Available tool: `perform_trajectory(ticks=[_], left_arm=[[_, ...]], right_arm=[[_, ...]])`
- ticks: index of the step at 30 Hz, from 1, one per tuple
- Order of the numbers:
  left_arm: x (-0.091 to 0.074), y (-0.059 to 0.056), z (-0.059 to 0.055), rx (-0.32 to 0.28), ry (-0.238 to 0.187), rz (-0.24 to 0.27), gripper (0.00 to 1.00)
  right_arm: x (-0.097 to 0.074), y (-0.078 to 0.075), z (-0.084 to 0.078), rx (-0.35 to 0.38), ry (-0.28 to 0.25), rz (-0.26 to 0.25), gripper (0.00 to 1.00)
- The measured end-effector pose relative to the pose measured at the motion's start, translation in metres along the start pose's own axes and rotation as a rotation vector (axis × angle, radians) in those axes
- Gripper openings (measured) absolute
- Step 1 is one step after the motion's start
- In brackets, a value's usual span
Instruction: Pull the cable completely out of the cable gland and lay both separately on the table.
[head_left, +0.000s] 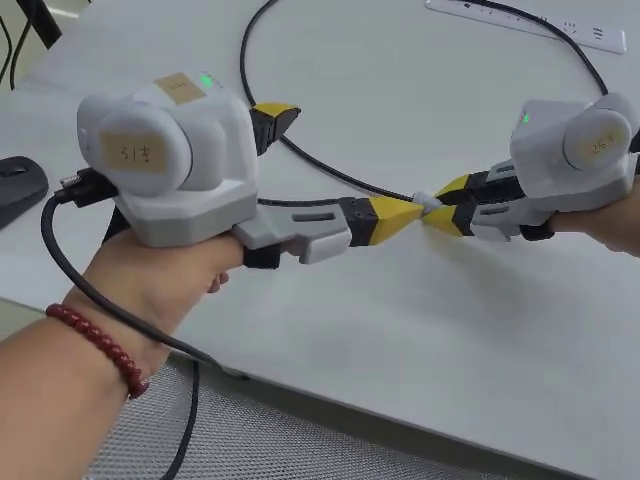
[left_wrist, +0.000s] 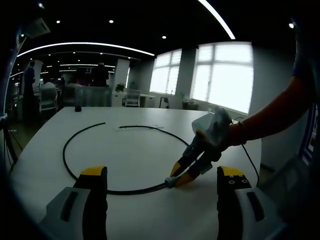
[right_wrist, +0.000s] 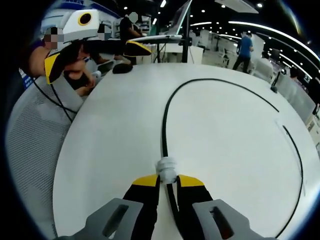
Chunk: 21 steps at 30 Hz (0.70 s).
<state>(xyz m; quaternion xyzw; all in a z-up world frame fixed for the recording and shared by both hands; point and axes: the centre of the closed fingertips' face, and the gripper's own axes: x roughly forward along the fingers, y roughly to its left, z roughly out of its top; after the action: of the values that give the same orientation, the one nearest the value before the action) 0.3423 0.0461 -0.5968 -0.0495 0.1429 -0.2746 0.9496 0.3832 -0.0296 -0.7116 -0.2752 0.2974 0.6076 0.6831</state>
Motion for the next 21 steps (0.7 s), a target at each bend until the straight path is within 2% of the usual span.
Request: perform_trajectory(ticks=[6, 12, 16, 21], left_arm=[[0.001, -0.001, -0.001, 0.004, 0.006, -0.003, 0.91], [0.002, -0.002, -0.003, 0.006, 0.013, -0.008, 0.91], [0.003, -0.004, -0.003, 0.009, 0.014, -0.014, 0.90], [0.005, -0.009, -0.004, 0.025, 0.021, -0.031, 0.90]], right_arm=[[0.002, -0.002, 0.002, -0.004, 0.008, -0.012, 0.08], [0.002, -0.004, 0.002, -0.032, 0.034, -0.047, 0.08], [-0.004, -0.003, 0.008, -0.022, 0.025, -0.060, 0.08], [-0.021, -0.001, 0.021, -0.013, -0.002, -0.086, 0.08]])
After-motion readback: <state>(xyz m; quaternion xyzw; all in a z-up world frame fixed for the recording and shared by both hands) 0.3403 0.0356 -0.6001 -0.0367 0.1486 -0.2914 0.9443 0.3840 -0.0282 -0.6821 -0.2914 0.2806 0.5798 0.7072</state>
